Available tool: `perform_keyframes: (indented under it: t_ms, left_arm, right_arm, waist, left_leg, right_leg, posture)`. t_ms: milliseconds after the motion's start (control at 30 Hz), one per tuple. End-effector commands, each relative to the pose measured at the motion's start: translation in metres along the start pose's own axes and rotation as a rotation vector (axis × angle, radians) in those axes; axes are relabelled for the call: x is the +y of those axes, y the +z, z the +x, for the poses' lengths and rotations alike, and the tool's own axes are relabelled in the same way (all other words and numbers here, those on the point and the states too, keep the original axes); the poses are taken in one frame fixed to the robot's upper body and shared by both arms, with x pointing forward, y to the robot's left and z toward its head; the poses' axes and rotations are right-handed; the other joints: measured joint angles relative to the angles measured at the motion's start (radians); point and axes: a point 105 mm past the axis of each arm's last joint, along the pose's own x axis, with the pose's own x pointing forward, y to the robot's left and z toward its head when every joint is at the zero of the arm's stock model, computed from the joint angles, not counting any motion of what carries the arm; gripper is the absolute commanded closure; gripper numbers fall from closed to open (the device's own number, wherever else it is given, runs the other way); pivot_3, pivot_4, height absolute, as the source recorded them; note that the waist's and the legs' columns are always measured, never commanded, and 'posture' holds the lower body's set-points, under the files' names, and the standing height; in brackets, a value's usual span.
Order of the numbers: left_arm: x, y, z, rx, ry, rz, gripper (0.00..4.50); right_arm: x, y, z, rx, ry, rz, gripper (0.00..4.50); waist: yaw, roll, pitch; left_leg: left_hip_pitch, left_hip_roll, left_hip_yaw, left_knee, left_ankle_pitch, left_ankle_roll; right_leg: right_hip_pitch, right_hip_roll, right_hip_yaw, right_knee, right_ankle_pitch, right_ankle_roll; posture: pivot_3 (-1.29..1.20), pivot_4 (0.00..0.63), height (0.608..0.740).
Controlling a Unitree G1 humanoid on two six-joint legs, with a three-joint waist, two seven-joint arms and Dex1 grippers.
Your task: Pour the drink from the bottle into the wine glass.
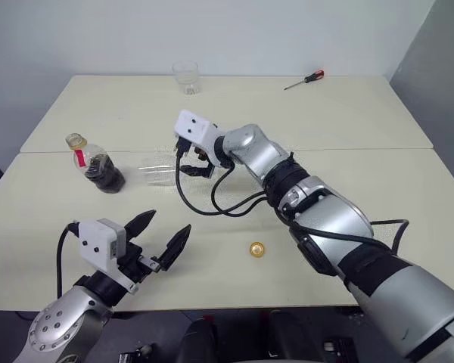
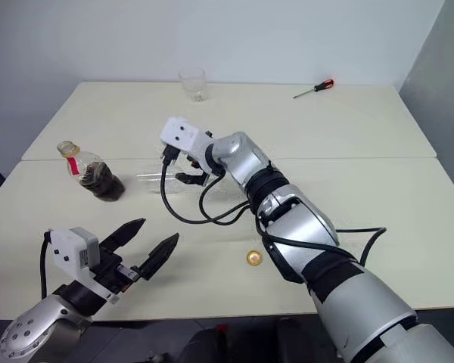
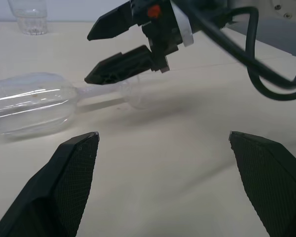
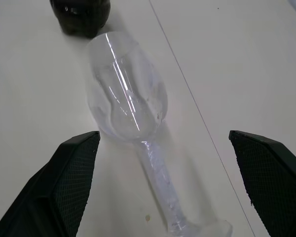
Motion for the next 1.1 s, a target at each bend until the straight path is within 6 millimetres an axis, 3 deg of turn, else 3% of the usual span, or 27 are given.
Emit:
perform_keyframes:
  t_ms: [33,500,600,933,967,1100]
  left_arm:
    - [-0.002,0.005,-0.001,-0.019,-0.001,0.022,0.00]
    - [-0.003,0.004,-0.001,-0.017,0.005,0.020,0.00]
    - [-0.002,0.005,0.000,-0.020,0.002,0.022,0.00]
    - [-0.001,0.007,0.004,-0.023,-0.003,0.027,0.00]
    - [-0.001,0.007,0.004,-0.023,-0.002,0.028,0.00]
    - [0.000,0.007,0.005,-0.025,0.000,0.029,0.00]
  right_arm:
    - [0.005,0.001,0.005,0.007,-0.010,-0.112,0.03]
    - [0.019,-0.015,0.016,0.054,-0.040,-0.172,0.03]
    - [0.027,-0.017,0.019,0.057,-0.011,-0.202,0.57]
    - [0.045,-0.011,0.024,0.029,0.070,-0.296,4.14]
    - [0.045,-0.011,0.024,0.029,0.072,-0.301,4.35]
    - [0.043,-0.012,0.022,0.033,0.070,-0.305,4.35]
  waist:
    - [0.000,0.000,0.000]
    - [0.000,0.000,0.000]
    - [0.000,0.000,0.000]
    - [0.000,0.000,0.000]
    - [0.000,0.000,0.000]
    - [0.000,0.000,0.000]
  left_leg:
    - [0.000,0.000,0.000,0.000,0.000,0.000]
    - [0.000,0.000,0.000,0.000,0.000,0.000]
    - [0.000,0.000,0.000,0.000,0.000,0.000]
    - [0.000,0.000,-0.001,0.000,0.000,0.000]
    - [0.000,0.000,-0.001,0.000,0.000,0.000]
    - [0.000,0.000,-0.001,0.000,0.000,0.000]
  right_leg:
    - [0.000,0.000,0.000,0.000,0.000,0.000]
    - [0.000,0.000,0.000,0.000,0.000,0.000]
    - [0.000,0.000,0.000,0.000,0.000,0.000]
    - [0.000,0.000,0.000,0.001,0.000,0.000]
    - [0.000,0.000,0.000,0.001,0.000,0.000]
    - [0.000,0.000,0.000,0.001,0.000,0.000]
  posture:
    - [0.00,0.150,0.740]
    - [0.00,0.150,0.740]
    - [0.00,0.150,0.740]
    - [0.00,0.150,0.740]
    - [0.00,0.150,0.740]
    - [0.00,0.150,0.740]
